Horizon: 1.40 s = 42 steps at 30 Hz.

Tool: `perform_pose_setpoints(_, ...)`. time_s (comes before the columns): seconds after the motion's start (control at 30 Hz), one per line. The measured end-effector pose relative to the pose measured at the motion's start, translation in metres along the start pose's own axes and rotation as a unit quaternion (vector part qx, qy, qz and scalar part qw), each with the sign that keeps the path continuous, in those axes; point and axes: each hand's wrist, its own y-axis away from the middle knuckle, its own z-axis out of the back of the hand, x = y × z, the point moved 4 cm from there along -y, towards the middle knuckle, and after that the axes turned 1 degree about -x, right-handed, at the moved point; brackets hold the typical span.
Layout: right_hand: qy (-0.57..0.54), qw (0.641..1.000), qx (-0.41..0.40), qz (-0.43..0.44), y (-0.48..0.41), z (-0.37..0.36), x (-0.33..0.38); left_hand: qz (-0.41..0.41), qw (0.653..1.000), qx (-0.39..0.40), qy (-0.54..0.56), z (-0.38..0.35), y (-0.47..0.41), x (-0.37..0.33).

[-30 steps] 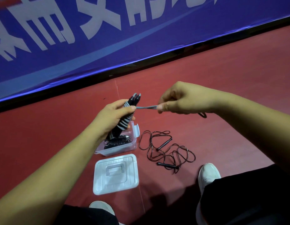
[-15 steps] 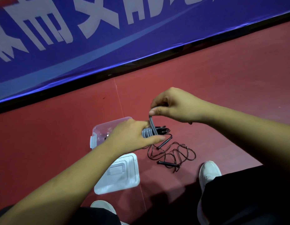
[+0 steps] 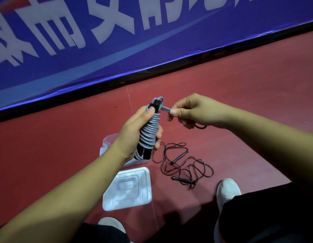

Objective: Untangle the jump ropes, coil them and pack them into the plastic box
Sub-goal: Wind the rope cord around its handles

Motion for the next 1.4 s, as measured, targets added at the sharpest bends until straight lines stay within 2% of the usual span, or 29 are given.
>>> perform_pose_setpoints(0.17, -0.033, 0.999, -0.001, -0.029, 0.0, 0.004, 0.001, 0.006, 0.997, -0.002, 0.075, 0.005, -0.002, -0.006)
perform_pose_setpoints(0.43, 0.048, 0.998, -0.02, -0.019, 0.0, 0.01, 0.009, -0.014, 0.997, -0.063, 0.038, 0.011, -0.005, -0.015)
perform_pose_setpoints(0.57, 0.127, 0.992, 0.006, -0.013, -0.001, 0.002, 0.012, 0.014, 0.991, 0.004, 0.135, 0.007, -0.002, -0.021)
perform_pose_setpoints(0.63, 0.133, 0.991, 0.016, -0.012, -0.001, 0.001, 0.014, 0.021, 0.981, 0.051, 0.185, 0.006, 0.001, -0.024)
perform_pose_setpoints(0.7, 0.123, 0.992, 0.011, -0.007, -0.001, 0.005, 0.016, 0.015, 0.98, 0.069, 0.185, 0.009, 0.001, -0.027)
perform_pose_setpoints(0.8, 0.128, 0.992, -0.009, 0.002, 0.0, 0.015, 0.018, 0.014, 0.991, 0.03, 0.13, 0.015, -0.001, -0.032)
perform_pose_setpoints(0.9, 0.178, 0.983, 0.005, 0.03, 0.003, 0.014, 0.025, 0.049, 0.997, -0.036, 0.044, 0.026, -0.006, -0.028)
perform_pose_setpoints(1.0, 0.247, 0.964, 0.04, 0.086, 0.008, 0.003, 0.038, 0.093, 0.987, -0.094, -0.093, 0.032, -0.009, -0.017)
perform_pose_setpoints(1.07, 0.285, 0.952, 0.062, 0.092, 0.011, -0.005, 0.039, 0.102, 0.974, -0.107, -0.172, 0.029, -0.01, -0.01)
perform_pose_setpoints(1.13, 0.318, 0.94, 0.082, 0.093, 0.012, -0.012, 0.038, 0.072, 0.946, -0.113, -0.296, 0.029, -0.013, -0.003)
perform_pose_setpoints(1.23, 0.346, 0.929, 0.092, 0.096, 0.012, -0.017, 0.04, 0.018, 0.866, -0.119, -0.485, 0.033, -0.016, 0.004)
perform_pose_setpoints(1.33, 0.358, 0.923, 0.097, 0.103, 0.014, -0.019, 0.041, 0.034, 0.82, -0.044, -0.57, 0.025, -0.013, 0.011)
perform_pose_setpoints(1.4, 0.331, 0.934, 0.078, 0.11, 0.015, -0.016, 0.041, 0.047, 0.812, 0.02, -0.581, 0.014, -0.006, 0.016)
